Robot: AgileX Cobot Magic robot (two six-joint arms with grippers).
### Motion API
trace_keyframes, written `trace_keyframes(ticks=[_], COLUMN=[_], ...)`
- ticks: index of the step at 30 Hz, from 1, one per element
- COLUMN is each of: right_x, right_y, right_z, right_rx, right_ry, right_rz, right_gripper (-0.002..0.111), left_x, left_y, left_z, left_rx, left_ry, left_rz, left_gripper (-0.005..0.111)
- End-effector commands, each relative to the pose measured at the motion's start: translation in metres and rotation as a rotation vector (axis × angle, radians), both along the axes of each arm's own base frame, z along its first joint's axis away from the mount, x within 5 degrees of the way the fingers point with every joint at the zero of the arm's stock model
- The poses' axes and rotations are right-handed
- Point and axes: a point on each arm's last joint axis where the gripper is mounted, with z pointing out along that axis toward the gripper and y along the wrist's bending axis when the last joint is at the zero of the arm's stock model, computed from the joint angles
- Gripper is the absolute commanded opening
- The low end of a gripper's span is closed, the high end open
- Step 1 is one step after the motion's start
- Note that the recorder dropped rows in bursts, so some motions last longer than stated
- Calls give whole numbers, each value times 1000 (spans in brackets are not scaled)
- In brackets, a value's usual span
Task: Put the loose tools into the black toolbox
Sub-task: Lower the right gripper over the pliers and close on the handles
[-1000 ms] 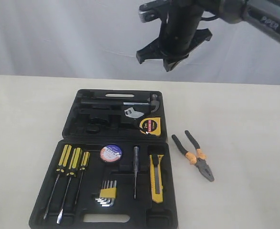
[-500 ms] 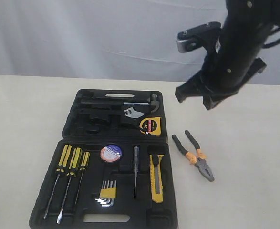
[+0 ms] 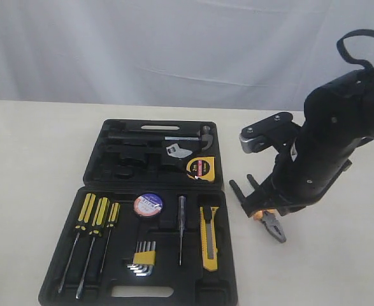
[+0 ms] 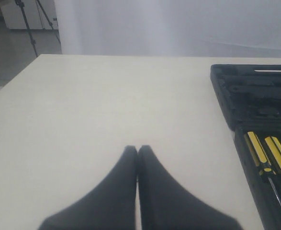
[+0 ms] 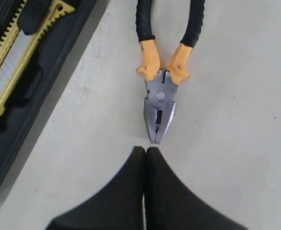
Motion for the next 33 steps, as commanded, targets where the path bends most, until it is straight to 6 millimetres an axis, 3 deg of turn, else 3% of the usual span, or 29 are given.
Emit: trace_keyframes(ticks=[1,4,9,11,15,22,28,33], right_x=[5,8,10,11,16,45,62,68], right_y=[-1,-1,-1,-1,-1,-7,-31,-34], right_z=[-6,-10,-9,-9,-5,4,-21,-41], right_rx=[-1,-1,-12,-12,-14,-54,-31,43], right_ry=[-23,-28,-54,-61,-61,5,78,79], right_rz=[22,26,40,41,32,89,58,131], right_gripper=[1,17,64,73,71,71,71,71], left_x=[0,0,0,0,0,0,0,0], left_y=[-1,-1,-1,-1,-1,-1,-1,-1], left_z=[0,0,0,0,0,0,0,0], left_rx=[-11,-11,-11,-11,-11,-11,-11,-11], left_ry=[-9,-9,-9,-9,-9,-9,-9,-9], left_rz=[-5,-5,-5,-5,-5,-5,-5,-5], left_gripper=[0,0,0,0,0,0,0,0])
